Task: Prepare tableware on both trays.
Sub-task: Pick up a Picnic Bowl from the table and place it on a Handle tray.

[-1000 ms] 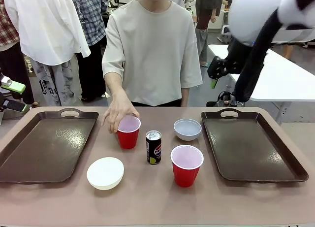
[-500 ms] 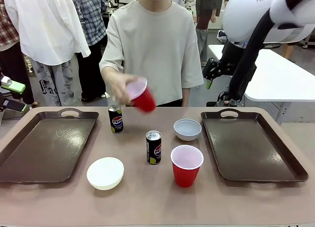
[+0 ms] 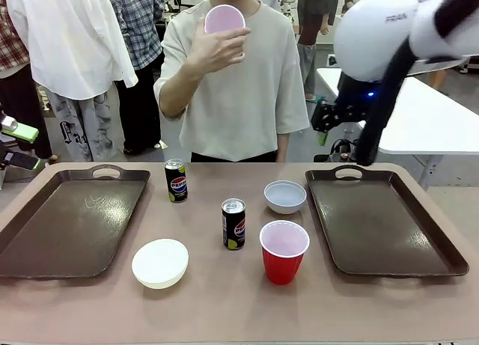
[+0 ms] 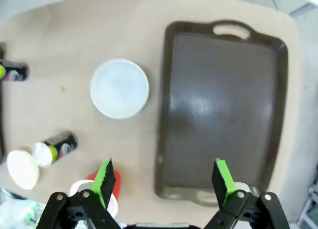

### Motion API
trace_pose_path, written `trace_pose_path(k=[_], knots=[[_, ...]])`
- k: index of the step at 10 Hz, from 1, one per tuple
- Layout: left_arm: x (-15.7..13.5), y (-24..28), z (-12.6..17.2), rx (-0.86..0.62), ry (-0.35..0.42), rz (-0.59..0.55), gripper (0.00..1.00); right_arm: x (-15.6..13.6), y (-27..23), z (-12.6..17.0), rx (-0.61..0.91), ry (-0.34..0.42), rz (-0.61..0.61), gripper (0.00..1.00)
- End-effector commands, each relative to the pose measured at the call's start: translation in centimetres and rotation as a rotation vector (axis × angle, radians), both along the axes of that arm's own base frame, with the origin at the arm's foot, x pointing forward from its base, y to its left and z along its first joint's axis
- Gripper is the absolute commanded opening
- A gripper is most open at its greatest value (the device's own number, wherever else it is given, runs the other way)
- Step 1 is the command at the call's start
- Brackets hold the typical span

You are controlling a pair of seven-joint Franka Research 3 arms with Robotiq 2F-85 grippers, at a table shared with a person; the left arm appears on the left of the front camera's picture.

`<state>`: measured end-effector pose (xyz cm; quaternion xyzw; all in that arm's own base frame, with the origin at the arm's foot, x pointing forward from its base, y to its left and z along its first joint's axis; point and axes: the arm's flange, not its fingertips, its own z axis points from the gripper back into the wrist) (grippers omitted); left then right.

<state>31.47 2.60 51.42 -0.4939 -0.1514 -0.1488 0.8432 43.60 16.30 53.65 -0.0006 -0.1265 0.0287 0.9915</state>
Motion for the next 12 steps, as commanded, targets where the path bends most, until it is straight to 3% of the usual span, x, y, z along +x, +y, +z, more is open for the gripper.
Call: trace_pose_path(k=[1,5,9,12], knots=[[0.1,-0.1,0.0,-0.021,-0.026,-0.008,1.00,-5.6,-2.9,1.2,0.002,-0.048,-0.061,1.00],[0.1,-0.1,0.0,-0.021,-0.026,-0.008,1.00,1.1,-2.5,-4.3,0.081,0.083,-0.097,1.00],[0.1,-0.1,0.0,-0.021,-0.026,-0.008,1.00,9.1,1.4,-10.1,0.092,0.073,-0.116,1.00],[0.1,-0.1,0.0,-0.021,-0.026,-0.008,1.00,12.5,3.3,-14.0,0.061,0.102,-0.115,1.00]])
